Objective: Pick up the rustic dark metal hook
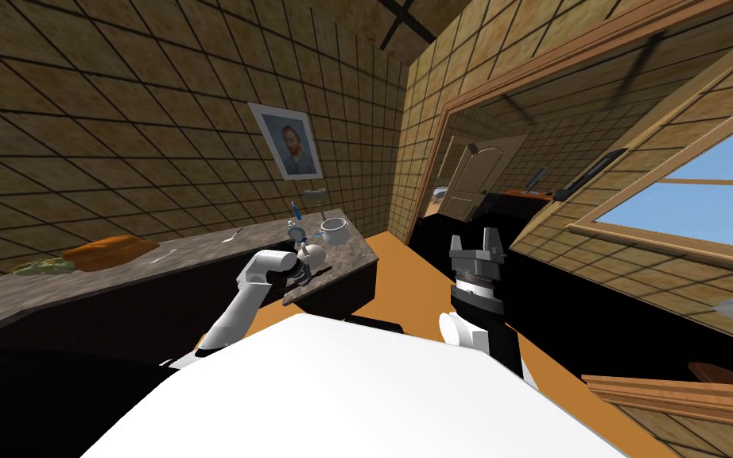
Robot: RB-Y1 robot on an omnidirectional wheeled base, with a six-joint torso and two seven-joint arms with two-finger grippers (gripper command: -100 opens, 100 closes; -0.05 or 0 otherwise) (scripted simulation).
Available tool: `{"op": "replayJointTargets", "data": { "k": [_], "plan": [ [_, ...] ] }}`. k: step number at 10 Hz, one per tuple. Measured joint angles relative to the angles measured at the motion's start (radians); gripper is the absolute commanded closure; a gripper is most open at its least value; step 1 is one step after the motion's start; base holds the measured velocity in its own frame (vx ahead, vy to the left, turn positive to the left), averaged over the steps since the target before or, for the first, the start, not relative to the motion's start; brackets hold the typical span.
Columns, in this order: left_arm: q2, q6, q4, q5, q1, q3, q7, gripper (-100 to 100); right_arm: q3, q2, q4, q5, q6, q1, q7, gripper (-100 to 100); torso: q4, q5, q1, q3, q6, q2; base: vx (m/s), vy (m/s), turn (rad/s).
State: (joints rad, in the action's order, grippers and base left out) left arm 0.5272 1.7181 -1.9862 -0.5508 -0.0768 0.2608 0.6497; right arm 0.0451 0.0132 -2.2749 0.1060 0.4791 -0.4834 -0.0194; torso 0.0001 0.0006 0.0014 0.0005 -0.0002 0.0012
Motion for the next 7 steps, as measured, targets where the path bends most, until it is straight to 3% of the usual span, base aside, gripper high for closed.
{"op": "replayJointTargets", "data": {
  "k": [1,2,3,6,7],
  "plan": [
    [0.0,0.0,0.0,0.0,0.0,0.0,0.0,100,0.0,0.0,0.0,0.0,0.0,0.0,0.0,0,0.0,0.0,0.0,0.0,0.0,0.0,0.0,0.0,0.0],
    [0.0,0.0,0.0,0.0,0.0,0.0,0.0,0,0.0,0.0,0.0,0.0,0.0,0.0,0.0,0,0.0,0.0,0.0,0.0,0.0,0.0,0.0,0.0,0.0],
    [0.0,0.001,0.0,0.0,0.0,0.0,0.0,100,0.0,0.0,0.0,0.0,0.0,0.0,0.0,0,0.0,0.0,0.0,0.0,0.0,0.0,0.003,0.01,0.012],
    [0.01,0.045,-0.048,-0.018,0.004,0.008,0.021,100,0.0,0.0,0.0,0.0,0.0,0.0,0.0,0,0.001,0.0,0.0,0.0,0.0,0.0,0.002,0.012,0.008],
    [0.011,0.049,-0.05,-0.018,0.005,0.008,0.023,0,0.0,0.0,0.0,0.0,0.0,0.0,0.0,0,0.0,0.0,0.0,0.0,0.0,0.0,0.0,0.0,0.0]
  ]
}}
